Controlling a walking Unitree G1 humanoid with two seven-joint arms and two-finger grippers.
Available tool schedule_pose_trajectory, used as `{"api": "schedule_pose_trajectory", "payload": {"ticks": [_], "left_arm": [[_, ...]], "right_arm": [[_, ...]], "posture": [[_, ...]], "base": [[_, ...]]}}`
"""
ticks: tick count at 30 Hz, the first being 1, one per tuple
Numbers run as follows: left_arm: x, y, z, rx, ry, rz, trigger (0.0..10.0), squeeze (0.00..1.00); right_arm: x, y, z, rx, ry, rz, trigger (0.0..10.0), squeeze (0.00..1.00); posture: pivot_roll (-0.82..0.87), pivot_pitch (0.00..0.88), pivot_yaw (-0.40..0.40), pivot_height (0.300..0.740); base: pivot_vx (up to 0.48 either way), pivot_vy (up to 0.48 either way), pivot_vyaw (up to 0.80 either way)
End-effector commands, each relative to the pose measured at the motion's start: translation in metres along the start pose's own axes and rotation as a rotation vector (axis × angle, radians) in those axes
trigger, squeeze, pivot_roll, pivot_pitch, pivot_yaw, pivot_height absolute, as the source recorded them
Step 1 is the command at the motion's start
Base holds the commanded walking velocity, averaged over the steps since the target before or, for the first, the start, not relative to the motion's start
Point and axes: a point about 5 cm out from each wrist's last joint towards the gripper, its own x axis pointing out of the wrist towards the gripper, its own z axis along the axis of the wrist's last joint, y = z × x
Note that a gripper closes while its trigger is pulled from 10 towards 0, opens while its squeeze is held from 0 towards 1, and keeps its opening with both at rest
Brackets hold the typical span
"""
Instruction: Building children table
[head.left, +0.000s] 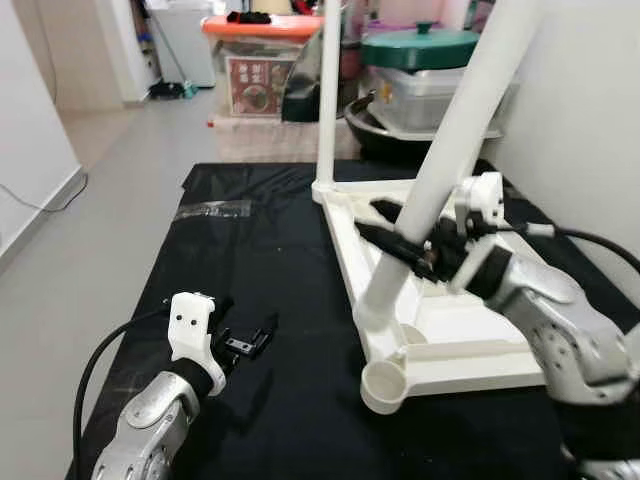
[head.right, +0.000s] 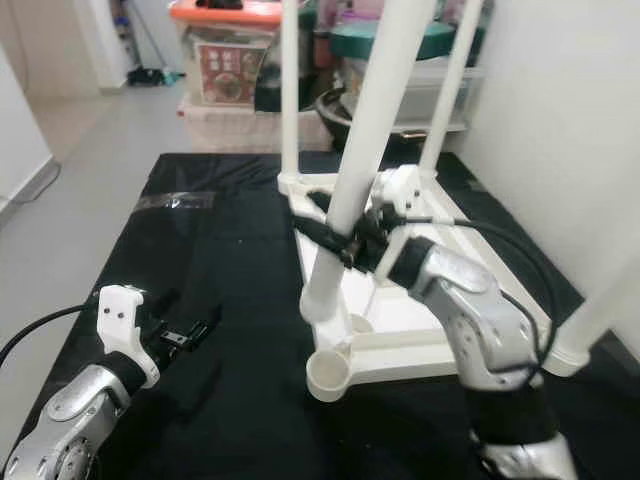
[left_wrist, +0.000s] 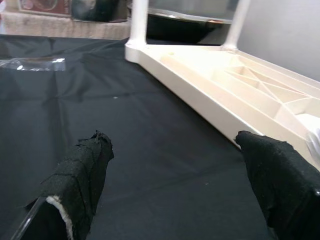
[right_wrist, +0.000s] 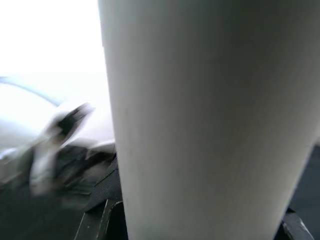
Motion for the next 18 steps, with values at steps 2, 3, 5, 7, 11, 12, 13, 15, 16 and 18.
{"api": "schedule_pose_trajectory", "payload": {"ticks": [2, 3, 5, 7, 11, 12, 13, 15, 16, 18], "left_arm": [[0.001, 0.000, 0.002, 0.004, -0.006, -0.007, 10.0, 0.00], [0.001, -0.001, 0.002, 0.004, -0.007, -0.009, 10.0, 0.00], [0.001, -0.001, 0.003, 0.004, -0.008, -0.010, 10.0, 0.00], [0.001, 0.000, 0.003, 0.005, -0.008, -0.011, 10.0, 0.00], [0.001, 0.001, 0.003, 0.007, -0.010, -0.010, 10.0, 0.00], [0.001, 0.001, 0.003, 0.007, -0.010, -0.010, 10.0, 0.00], [0.000, 0.000, 0.003, 0.005, -0.011, -0.010, 10.0, 0.00], [0.000, 0.000, 0.002, 0.002, -0.010, -0.011, 10.0, 0.00], [0.000, -0.001, 0.002, 0.000, -0.009, -0.015, 10.0, 0.00], [0.001, -0.002, 0.001, -0.004, -0.008, -0.020, 10.0, 0.00]], "right_arm": [[0.001, 0.015, -0.006, 0.016, 0.031, 0.124, 10.0, 0.00], [0.000, 0.017, -0.010, 0.023, 0.047, 0.143, 10.0, 0.00], [-0.001, 0.017, -0.011, 0.028, 0.055, 0.152, 10.0, 0.00], [-0.002, 0.015, -0.012, 0.029, 0.064, 0.149, 10.0, 0.00], [-0.004, 0.007, -0.013, 0.029, 0.069, 0.115, 10.0, 0.00], [-0.004, 0.007, -0.013, 0.029, 0.069, 0.115, 10.0, 0.00], [-0.004, 0.004, -0.012, 0.034, 0.060, 0.095, 10.0, 0.00], [-0.006, 0.002, -0.010, 0.034, 0.056, 0.088, 10.0, 0.00], [-0.009, 0.000, -0.009, 0.037, 0.057, 0.084, 10.0, 0.00], [-0.014, -0.004, -0.011, 0.038, 0.069, 0.068, 10.0, 0.00]], "posture": [[0.04, 0.000, -0.057, 0.740], [0.04, 0.000, -0.057, 0.740], [0.04, 0.000, -0.057, 0.740], [0.05, 0.000, -0.060, 0.740], [0.05, 0.000, -0.064, 0.740], [0.05, 0.000, -0.064, 0.740], [0.05, 0.000, -0.062, 0.740], [0.04, 0.000, -0.061, 0.740], [0.04, 0.000, -0.060, 0.740], [0.04, 0.000, -0.060, 0.740]], "base": [[0.000, 0.000, 0.00], [0.000, 0.000, 0.00], [0.000, 0.000, 0.00], [0.000, 0.000, 0.00], [0.000, 0.000, 0.00], [0.000, 0.000, 0.00], [0.000, 0.000, 0.00], [0.000, 0.000, 0.00], [0.000, 0.000, 0.00], [0.000, 0.000, 0.00]]}}
